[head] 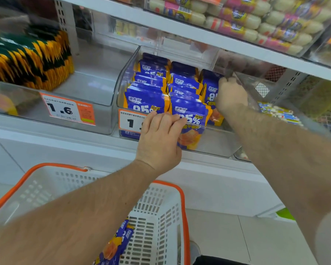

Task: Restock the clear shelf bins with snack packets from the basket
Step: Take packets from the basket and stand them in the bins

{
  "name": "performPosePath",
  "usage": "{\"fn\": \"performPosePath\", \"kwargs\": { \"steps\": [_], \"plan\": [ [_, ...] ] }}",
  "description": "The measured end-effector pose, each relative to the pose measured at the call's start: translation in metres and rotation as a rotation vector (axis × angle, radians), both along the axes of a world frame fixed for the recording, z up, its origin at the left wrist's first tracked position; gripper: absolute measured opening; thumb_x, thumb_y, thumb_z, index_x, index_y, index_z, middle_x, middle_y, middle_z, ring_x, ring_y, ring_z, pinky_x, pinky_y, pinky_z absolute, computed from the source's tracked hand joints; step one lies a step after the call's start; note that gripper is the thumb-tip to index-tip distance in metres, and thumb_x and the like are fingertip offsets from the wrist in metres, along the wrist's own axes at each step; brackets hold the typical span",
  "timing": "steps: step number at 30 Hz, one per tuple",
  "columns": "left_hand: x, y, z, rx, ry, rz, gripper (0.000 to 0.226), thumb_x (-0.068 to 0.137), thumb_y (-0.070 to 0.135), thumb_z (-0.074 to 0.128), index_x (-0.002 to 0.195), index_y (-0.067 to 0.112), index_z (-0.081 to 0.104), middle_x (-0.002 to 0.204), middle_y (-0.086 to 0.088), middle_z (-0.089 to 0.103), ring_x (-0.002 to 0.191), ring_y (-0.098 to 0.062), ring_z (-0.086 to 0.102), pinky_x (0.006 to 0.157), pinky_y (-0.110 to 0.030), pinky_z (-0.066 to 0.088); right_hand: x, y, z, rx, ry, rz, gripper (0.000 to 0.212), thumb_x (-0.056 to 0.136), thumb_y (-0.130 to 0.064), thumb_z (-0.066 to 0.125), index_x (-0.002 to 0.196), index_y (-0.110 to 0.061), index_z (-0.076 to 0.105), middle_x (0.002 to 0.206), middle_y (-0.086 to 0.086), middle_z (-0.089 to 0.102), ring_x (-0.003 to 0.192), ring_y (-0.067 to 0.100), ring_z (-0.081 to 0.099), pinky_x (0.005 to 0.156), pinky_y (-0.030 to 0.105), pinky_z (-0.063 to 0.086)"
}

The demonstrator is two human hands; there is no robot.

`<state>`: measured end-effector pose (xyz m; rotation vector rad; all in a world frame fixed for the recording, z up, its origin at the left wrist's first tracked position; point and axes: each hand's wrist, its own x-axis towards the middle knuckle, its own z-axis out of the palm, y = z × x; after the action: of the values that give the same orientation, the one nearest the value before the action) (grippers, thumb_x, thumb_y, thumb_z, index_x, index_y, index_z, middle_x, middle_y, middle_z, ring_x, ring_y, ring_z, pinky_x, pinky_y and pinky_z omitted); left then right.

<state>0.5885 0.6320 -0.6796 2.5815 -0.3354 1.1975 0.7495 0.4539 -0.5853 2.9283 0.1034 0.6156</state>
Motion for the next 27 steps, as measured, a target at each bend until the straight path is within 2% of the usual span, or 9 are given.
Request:
{"fn": "performPosePath", "kwargs": {
  "steps": [7,12,18,21,24,27],
  "plan": [
    [0.003,0.000,-0.003,0.006,-0.018,0.003,0.060,0.060,0.017,0.079,0.118,0.011,0.063,0.114,-0.009,0.063,0.114,-0.024,0.042,0.110,-0.041,0.022,0.011,-0.006,-0.003,0.013,-0.014,-0.014,0.038,0.091,-0.003,0.060,0.127,-0.001,0.049,0.129,0.027,0.048,0.106,0.050,0.057,0.081,0.050,0.049],
    [0.003,-0.002,-0.003,-0.017,-0.012,0.001,0.060,0.059,0.015,0.078,0.117,0.010,0.063,0.113,-0.009,0.063,0.114,-0.025,0.042,0.111,-0.042,0.021,0.008,-0.010,-0.001,0.021,-0.011,0.010,0.044,0.088,-0.004,0.065,0.128,-0.001,0.047,0.132,0.027,0.046,0.110,0.049,0.056,0.084,0.050,0.050],
    [0.000,0.000,-0.001,-0.004,0.014,-0.006,0.062,0.059,0.016,0.080,0.118,0.010,0.063,0.114,-0.009,0.062,0.114,-0.025,0.042,0.111,-0.042,0.020,-0.004,-0.009,0.006,0.020,-0.016,0.015,0.050,0.084,0.004,0.063,0.130,0.002,0.045,0.132,0.029,0.044,0.109,0.049,0.057,0.085,0.046,0.049],
    [0.000,0.001,0.000,-0.005,0.025,-0.026,0.061,0.060,0.016,0.078,0.118,0.009,0.063,0.114,-0.010,0.062,0.114,-0.025,0.042,0.110,-0.043,0.022,-0.023,-0.004,0.015,0.104,-0.027,0.059,0.045,0.086,-0.002,0.062,0.129,0.000,0.048,0.132,0.025,0.047,0.110,0.046,0.056,0.086,0.043,0.048],
    [0.000,-0.001,0.007,-0.016,0.045,-0.046,0.056,0.062,0.017,0.074,0.117,0.011,0.063,0.111,-0.009,0.062,0.110,-0.027,0.048,0.110,-0.045,0.026,-0.058,0.008,0.022,0.344,-0.194,0.132,0.024,0.090,-0.021,0.054,0.110,-0.011,0.063,0.118,0.012,0.060,0.105,0.035,0.058,0.084,0.041,0.047],
    [-0.011,0.002,0.008,-0.076,0.033,-0.108,0.057,0.064,0.016,0.063,0.120,0.010,0.062,0.122,-0.012,0.057,0.118,-0.032,0.050,0.117,-0.045,0.020,-0.107,0.037,0.017,0.532,-0.460,0.345,0.015,0.084,-0.025,0.053,0.082,-0.015,0.063,0.087,0.004,0.064,0.081,0.024,0.059,0.069,0.036,0.044]
  ]
}}
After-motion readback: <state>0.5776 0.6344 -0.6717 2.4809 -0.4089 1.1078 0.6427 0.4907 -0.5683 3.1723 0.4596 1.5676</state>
